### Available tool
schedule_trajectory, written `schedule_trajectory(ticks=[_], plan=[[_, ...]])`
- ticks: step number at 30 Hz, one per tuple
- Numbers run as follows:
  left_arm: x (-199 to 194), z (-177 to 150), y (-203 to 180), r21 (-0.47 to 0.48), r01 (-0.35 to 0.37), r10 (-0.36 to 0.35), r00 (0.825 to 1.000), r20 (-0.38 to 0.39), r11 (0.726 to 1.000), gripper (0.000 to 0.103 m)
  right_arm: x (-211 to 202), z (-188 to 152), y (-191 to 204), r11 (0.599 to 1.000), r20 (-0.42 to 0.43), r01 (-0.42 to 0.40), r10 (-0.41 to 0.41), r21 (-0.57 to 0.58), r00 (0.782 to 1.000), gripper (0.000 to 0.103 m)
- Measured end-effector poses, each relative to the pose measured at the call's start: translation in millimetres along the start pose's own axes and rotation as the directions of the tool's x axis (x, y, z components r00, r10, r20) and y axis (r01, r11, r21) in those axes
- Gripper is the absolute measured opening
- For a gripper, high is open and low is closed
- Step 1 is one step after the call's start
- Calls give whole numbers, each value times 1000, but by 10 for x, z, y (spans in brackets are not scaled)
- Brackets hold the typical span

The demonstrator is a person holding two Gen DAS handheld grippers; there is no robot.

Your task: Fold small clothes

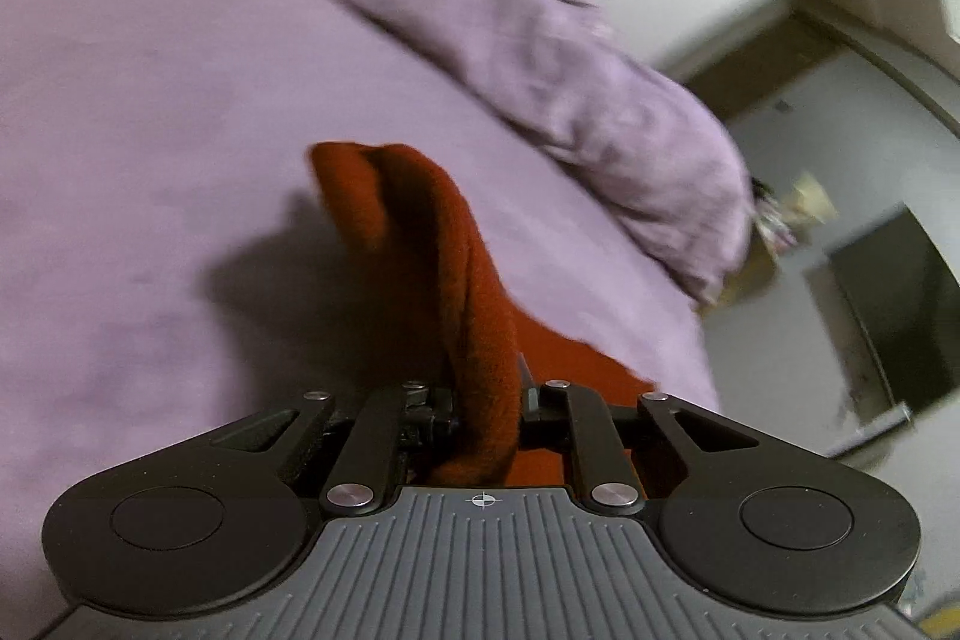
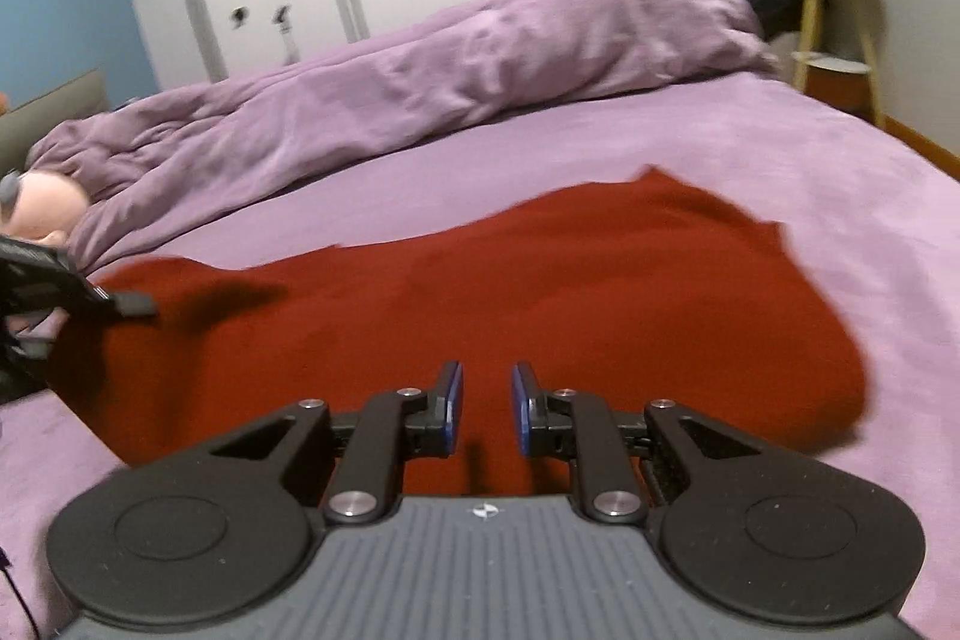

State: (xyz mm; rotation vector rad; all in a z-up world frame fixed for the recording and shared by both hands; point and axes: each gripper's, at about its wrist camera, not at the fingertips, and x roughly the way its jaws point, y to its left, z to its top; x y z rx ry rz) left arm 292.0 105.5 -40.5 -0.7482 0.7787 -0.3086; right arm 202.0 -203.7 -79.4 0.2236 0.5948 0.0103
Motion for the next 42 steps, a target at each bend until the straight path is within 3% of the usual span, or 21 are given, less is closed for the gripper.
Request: schedule_trajectory(ticks=[4,10,13,16,18,20,23,25,28,32,35,38,41,42], plan=[[302,-283,-466,90,52,-46,997,-68,995,16,-82,-14,-270,997,11,45,-46,57,999,26],[843,-772,-681,233,-44,83,984,-160,972,21,-100,-60,-431,994,-14,64,-63,83,998,32],[814,-806,-732,268,5,45,982,-182,964,40,-66,-86,-462,994,-42,56,-53,91,998,34],[579,-727,-714,211,81,-36,977,-211,974,41,-52,-97,-488,994,-51,58,-53,98,997,34],[291,-690,-672,191,116,-84,982,-168,975,43,-50,-78,-499,993,-48,61,-56,104,997,34],[35,-644,-603,191,78,-60,993,-97,979,51,-72,-38,-481,993,-33,54,-51,107,998,34],[-175,-550,-357,171,-49,47,999,19,984,54,-122,46,-394,994,14,26,-28,110,1000,34],[-127,-515,-180,145,-157,156,988,17,977,53,-94,126,-287,993,27,-33,30,113,999,34],[26,-547,12,110,-217,222,974,-42,970,53,-21,248,-21,987,30,-144,142,78,989,33],[181,-671,115,113,-226,237,968,-88,968,53,204,245,265,974,-41,-226,226,8,973,23],[255,-724,154,85,-202,211,972,-108,976,58,437,59,241,987,-141,-160,154,-31,978,21],[203,-760,163,108,-189,200,975,-102,976,58,440,-2,74,989,-137,-146,142,-16,980,21],[240,-722,150,114,-210,221,971,-91,971,59,355,151,13,990,-147,-141,142,19,979,22],[280,-702,126,105,-211,221,971,-94,972,59,302,209,-21,991,-111,-128,131,34,985,29]])
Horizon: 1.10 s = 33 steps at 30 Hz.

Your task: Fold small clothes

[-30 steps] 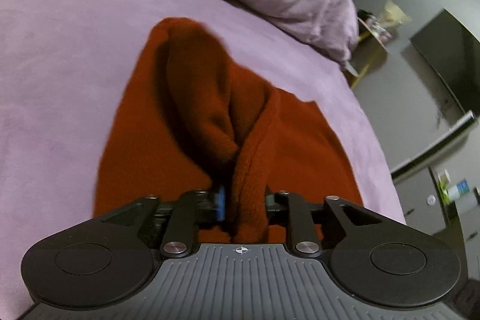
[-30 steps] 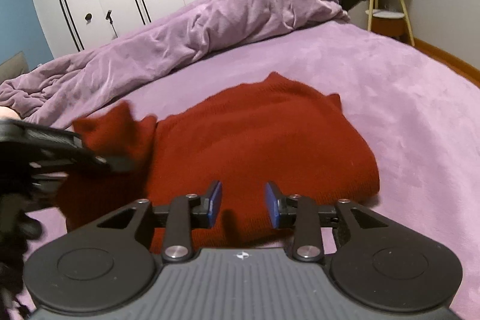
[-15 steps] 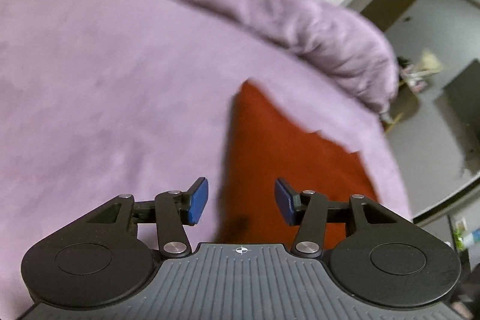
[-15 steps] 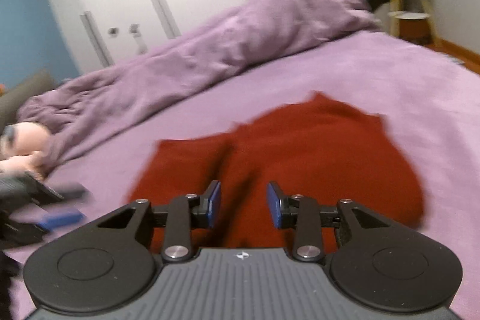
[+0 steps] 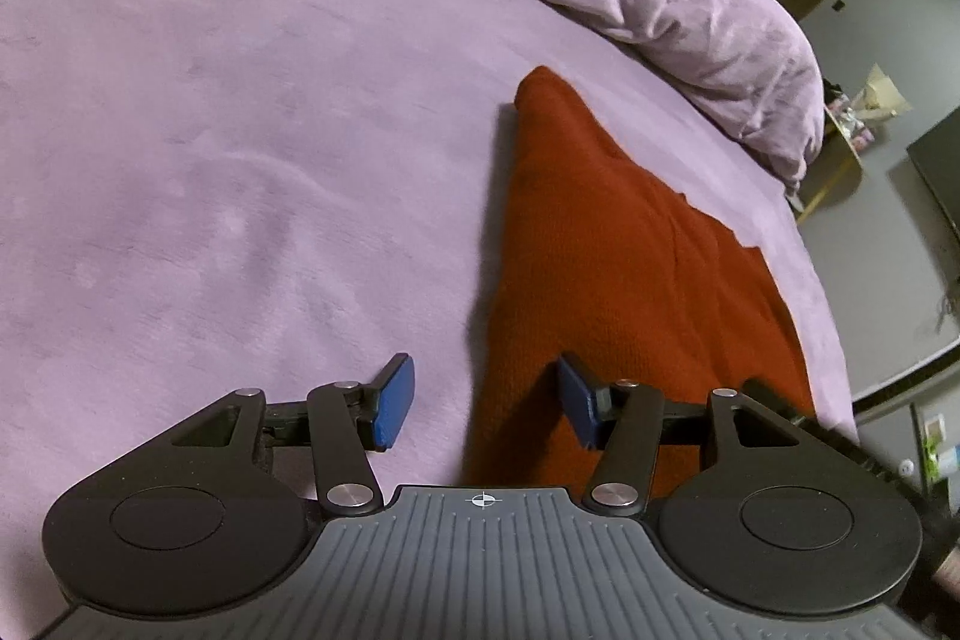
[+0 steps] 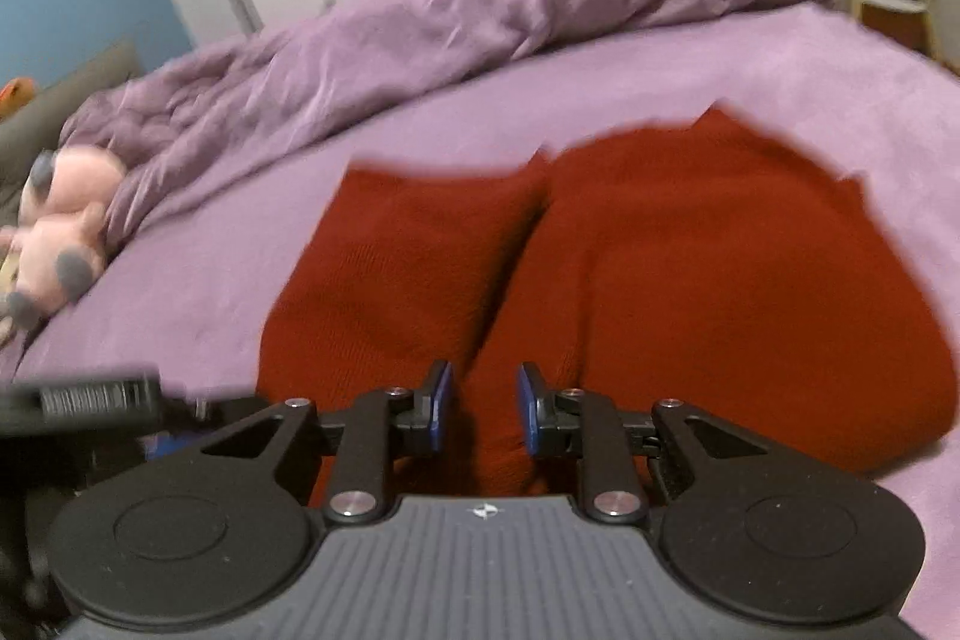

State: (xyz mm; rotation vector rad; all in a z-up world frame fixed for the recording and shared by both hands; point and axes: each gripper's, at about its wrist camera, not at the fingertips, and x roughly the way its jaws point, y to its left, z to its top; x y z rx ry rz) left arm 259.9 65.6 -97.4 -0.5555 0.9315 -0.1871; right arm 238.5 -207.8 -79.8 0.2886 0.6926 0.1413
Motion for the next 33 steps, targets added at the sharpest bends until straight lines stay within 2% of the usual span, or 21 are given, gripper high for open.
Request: schedule_trajectory(ticks=[1,3,6,8,11,13,16,19,23,27,31,33], plan=[[-1,7,7,-10,1,-1,1000,-4,1000,59,-39,30,-44,1000,22,2,-2,25,1000,42],[-17,-7,32,-26,2,-2,1000,-7,1000,59,3,136,-212,990,10,-42,41,131,999,52],[-11,-21,9,-20,-9,8,1000,-2,1000,60,247,238,-492,939,-86,-114,150,324,985,53],[-5,-24,-4,-14,-10,10,1000,-3,1000,61,407,269,-636,890,-114,-124,192,439,975,53],[6,-20,0,-19,-8,8,1000,-6,1000,62,589,288,-686,835,-118,-168,267,524,957,53],[15,-13,-5,-13,-16,16,1000,-7,1000,65,676,321,-634,821,-118,-186,292,539,949,53],[22,-14,-10,-9,-20,20,1000,-7,1000,66,812,411,-424,861,-152,-173,275,479,949,53],[21,-9,-18,-6,-25,25,1000,-8,1000,66,873,498,-147,936,-190,-114,185,334,964,52],[17,-18,-25,-4,-33,33,999,-5,999,66,875,594,177,987,-211,-47,80,155,974,45],[5,-26,-28,-6,-40,40,999,-8,999,67,914,627,400,1000,-220,2,1,13,975,34],[-40,-19,-12,-6,-45,45,999,-28,999,68,897,613,513,995,-198,31,-50,-100,979,15],[-72,-21,6,-4,-51,51,998,-31,999,68,891,612,566,987,-184,42,-70,-153,980,13]])
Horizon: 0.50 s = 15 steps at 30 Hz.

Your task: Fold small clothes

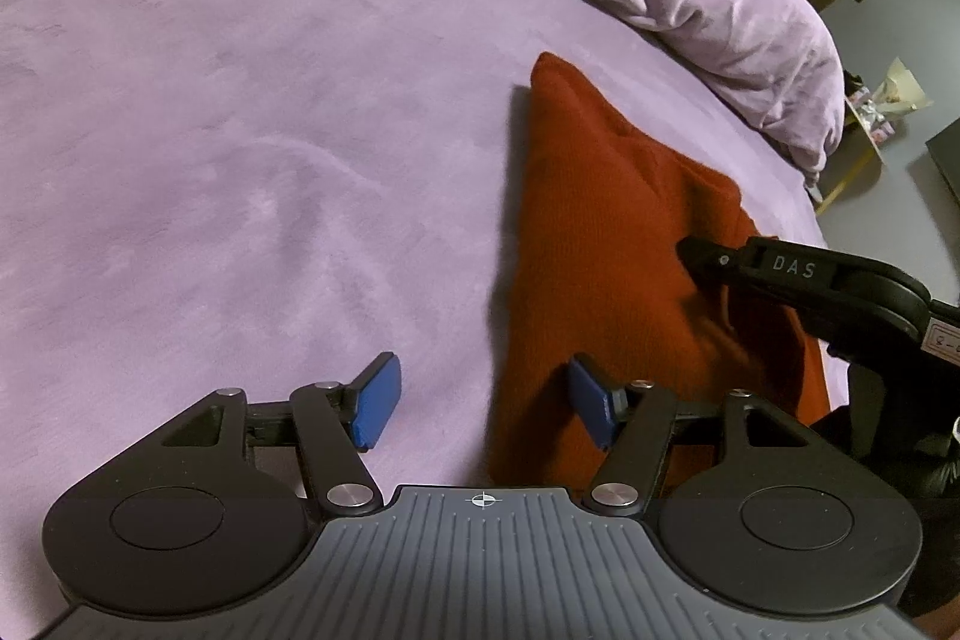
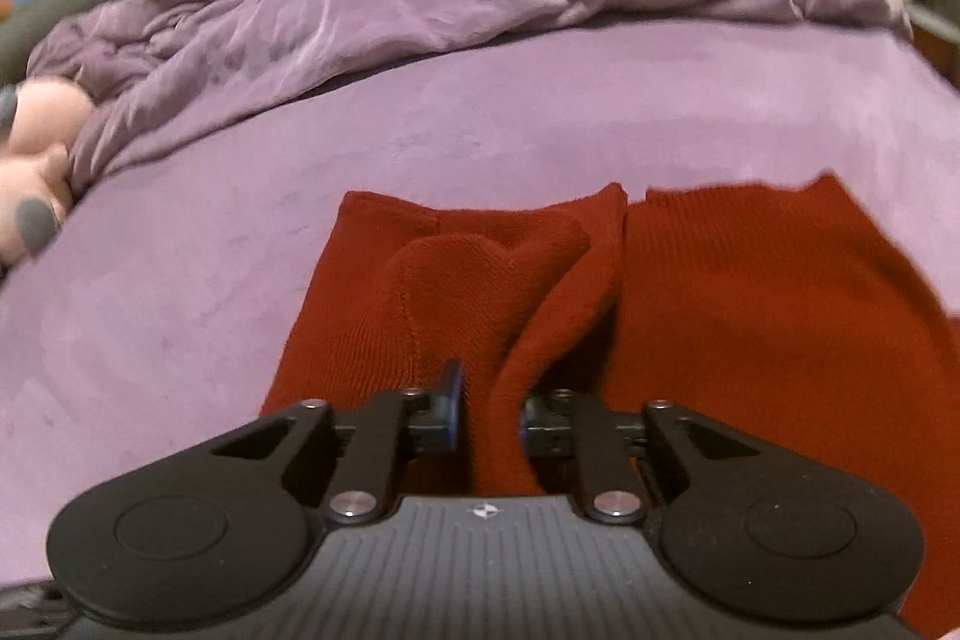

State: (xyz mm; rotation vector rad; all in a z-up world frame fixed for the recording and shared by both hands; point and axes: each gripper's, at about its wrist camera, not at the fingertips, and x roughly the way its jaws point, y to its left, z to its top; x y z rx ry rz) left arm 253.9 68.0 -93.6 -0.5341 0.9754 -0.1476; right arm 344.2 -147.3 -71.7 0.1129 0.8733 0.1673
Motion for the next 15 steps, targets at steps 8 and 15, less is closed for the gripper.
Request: schedule_trajectory(ticks=[8,15], plan=[[-146,-22,76,12,-62,62,998,5,998,68,-268,-26,232,970,125,113,-87,-215,988,10],[-94,-55,-36,37,-51,51,999,-2,998,68,-559,45,-185,972,192,161,-128,-171,973,10]])
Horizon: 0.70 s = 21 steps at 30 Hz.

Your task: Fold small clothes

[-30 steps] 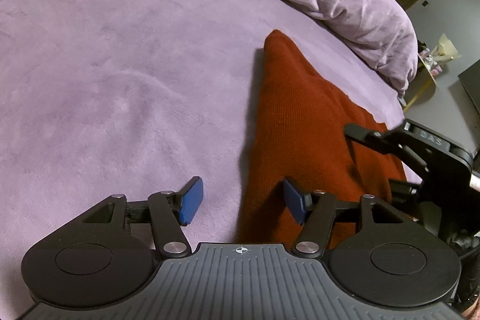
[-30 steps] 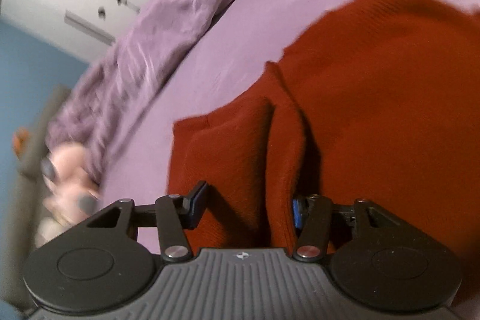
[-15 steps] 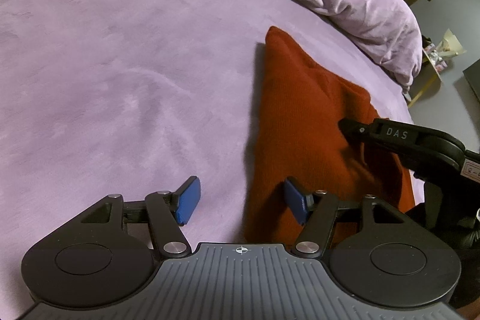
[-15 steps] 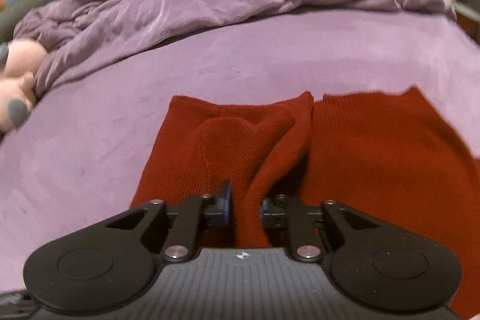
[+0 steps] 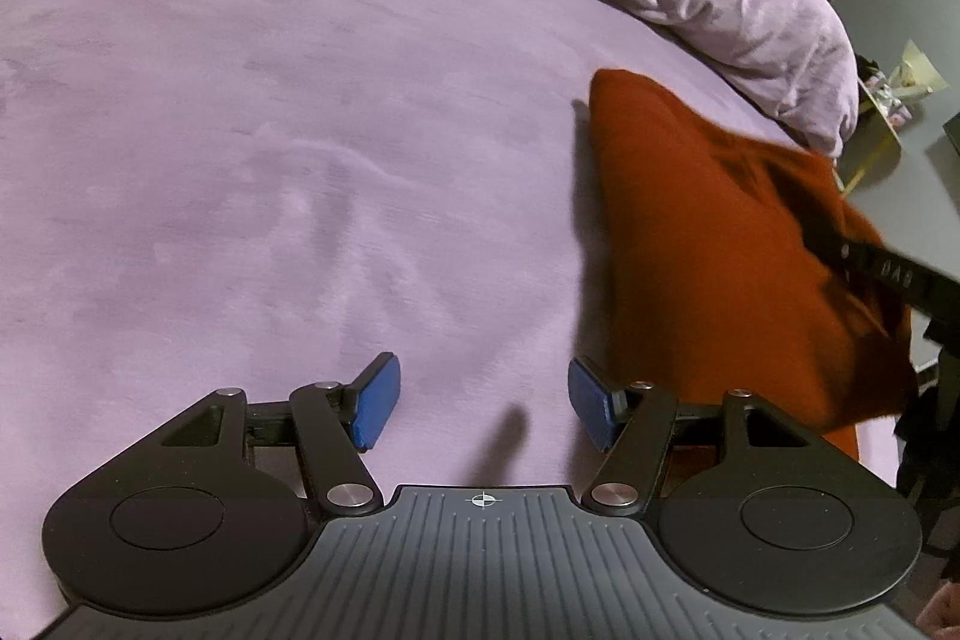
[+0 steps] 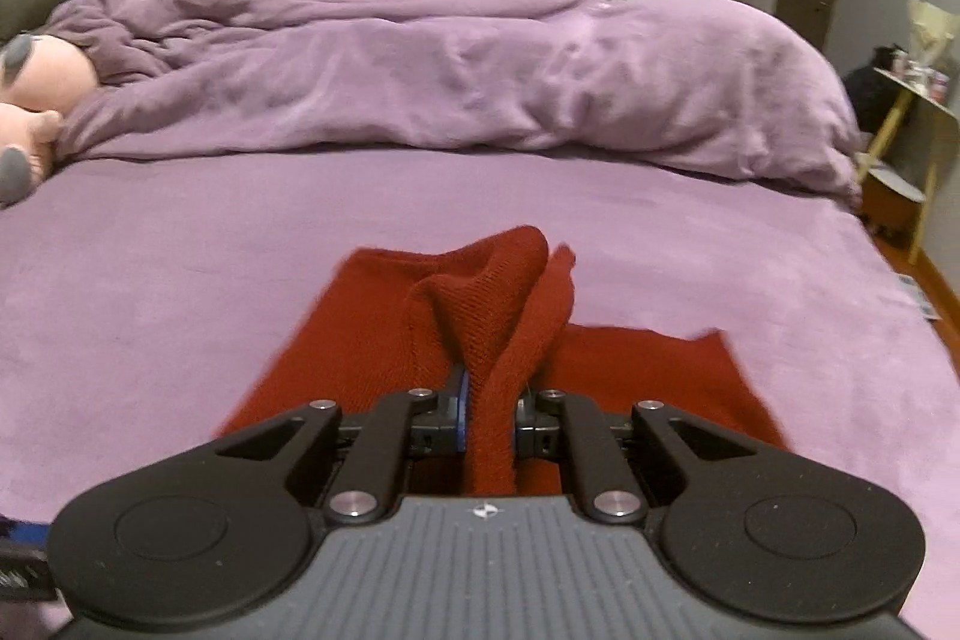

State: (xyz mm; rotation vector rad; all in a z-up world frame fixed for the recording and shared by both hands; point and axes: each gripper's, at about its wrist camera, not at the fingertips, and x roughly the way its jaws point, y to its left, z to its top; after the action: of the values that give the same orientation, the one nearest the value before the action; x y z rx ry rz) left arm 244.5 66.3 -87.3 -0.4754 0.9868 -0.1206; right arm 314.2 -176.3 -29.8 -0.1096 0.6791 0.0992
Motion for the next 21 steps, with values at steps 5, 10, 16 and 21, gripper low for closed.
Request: schedule_trajectory(ticks=[5,10,16,21], plan=[[113,-44,-274,66,7,-6,1000,-5,998,69,178,-253,-432,996,-87,48,-42,71,995,11],[192,-80,-483,146,-27,28,1000,-3,989,69,204,-493,-874,953,-103,-40,74,301,992,41],[194,-103,-505,129,-37,37,999,3,991,69,14,-706,-1244,862,-71,-76,129,500,989,47],[184,-135,-535,133,-56,56,998,2,990,69,166,-754,-1310,792,-70,-153,240,591,968,69]])
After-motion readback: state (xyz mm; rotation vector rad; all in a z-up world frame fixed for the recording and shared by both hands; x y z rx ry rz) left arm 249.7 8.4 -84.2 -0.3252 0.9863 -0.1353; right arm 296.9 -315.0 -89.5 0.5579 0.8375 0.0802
